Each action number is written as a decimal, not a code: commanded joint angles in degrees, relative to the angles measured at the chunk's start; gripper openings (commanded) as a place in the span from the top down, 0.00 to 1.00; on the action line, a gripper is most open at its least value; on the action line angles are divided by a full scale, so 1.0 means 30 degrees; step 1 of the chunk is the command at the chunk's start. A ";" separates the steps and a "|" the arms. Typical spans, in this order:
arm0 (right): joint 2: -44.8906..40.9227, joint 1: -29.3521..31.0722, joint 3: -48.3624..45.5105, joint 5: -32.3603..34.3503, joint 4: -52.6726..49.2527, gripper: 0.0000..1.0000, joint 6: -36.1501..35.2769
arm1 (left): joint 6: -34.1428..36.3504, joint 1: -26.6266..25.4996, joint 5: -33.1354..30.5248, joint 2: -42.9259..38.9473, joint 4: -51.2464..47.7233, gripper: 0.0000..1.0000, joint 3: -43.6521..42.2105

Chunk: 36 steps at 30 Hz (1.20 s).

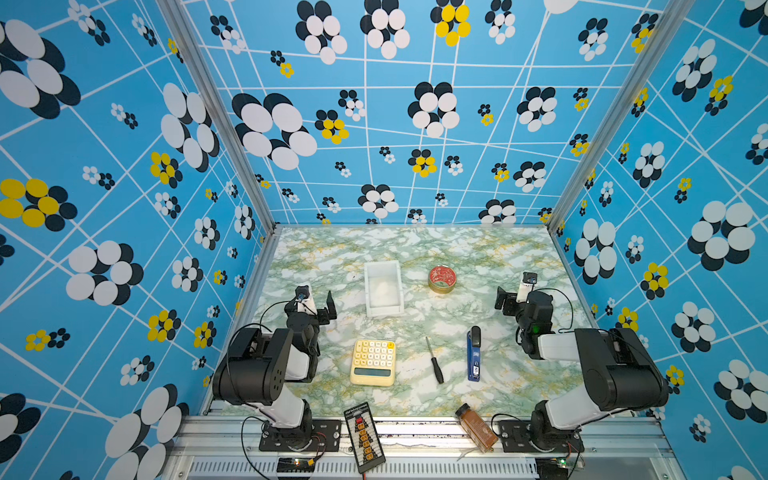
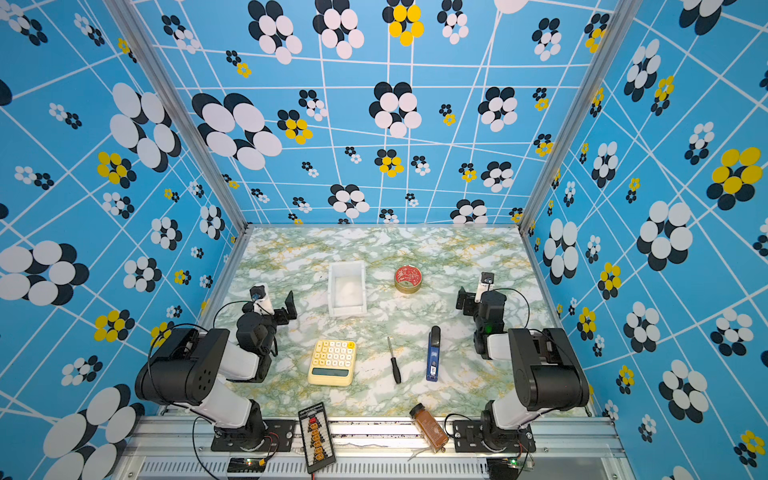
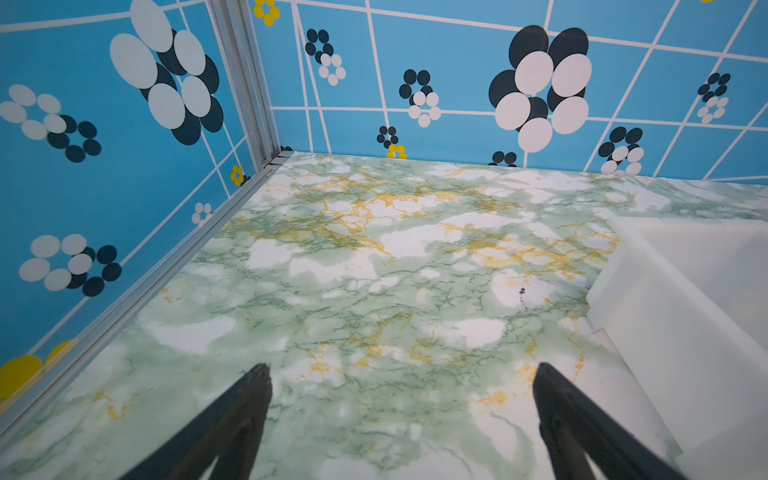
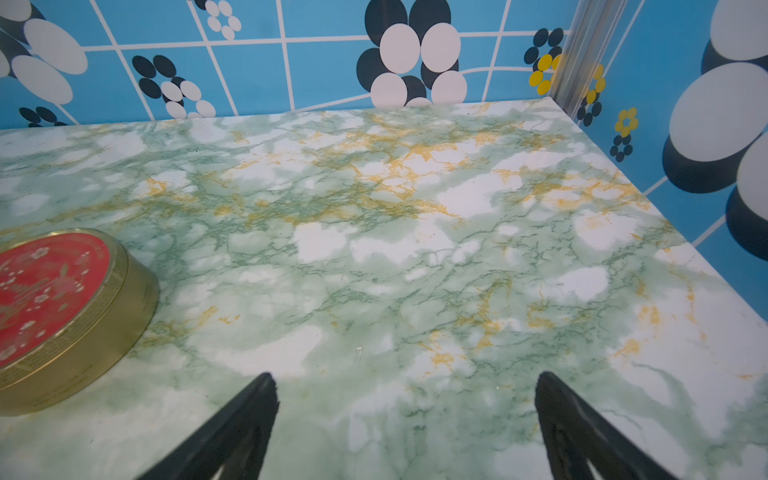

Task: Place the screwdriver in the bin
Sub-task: 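Raise both grippers from rest and move them forward over the table, then move the right gripper over the black-handled screwdriver's handle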

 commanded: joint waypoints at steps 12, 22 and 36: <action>-0.0827 -0.0138 0.0062 0.1805 -0.0055 0.01 0.0763 | 0.1251 0.0155 0.2917 -0.3015 -0.5809 0.01 0.1651; -0.8260 -0.0098 0.6059 0.0152 -1.7445 0.01 0.6212 | 0.4597 0.0111 0.3920 -0.8451 -2.2553 0.01 0.7722; -1.3319 0.5418 0.6171 -0.3979 -2.5693 0.14 0.8385 | 0.5288 -0.2322 0.5244 -1.0591 -3.8616 0.00 1.5933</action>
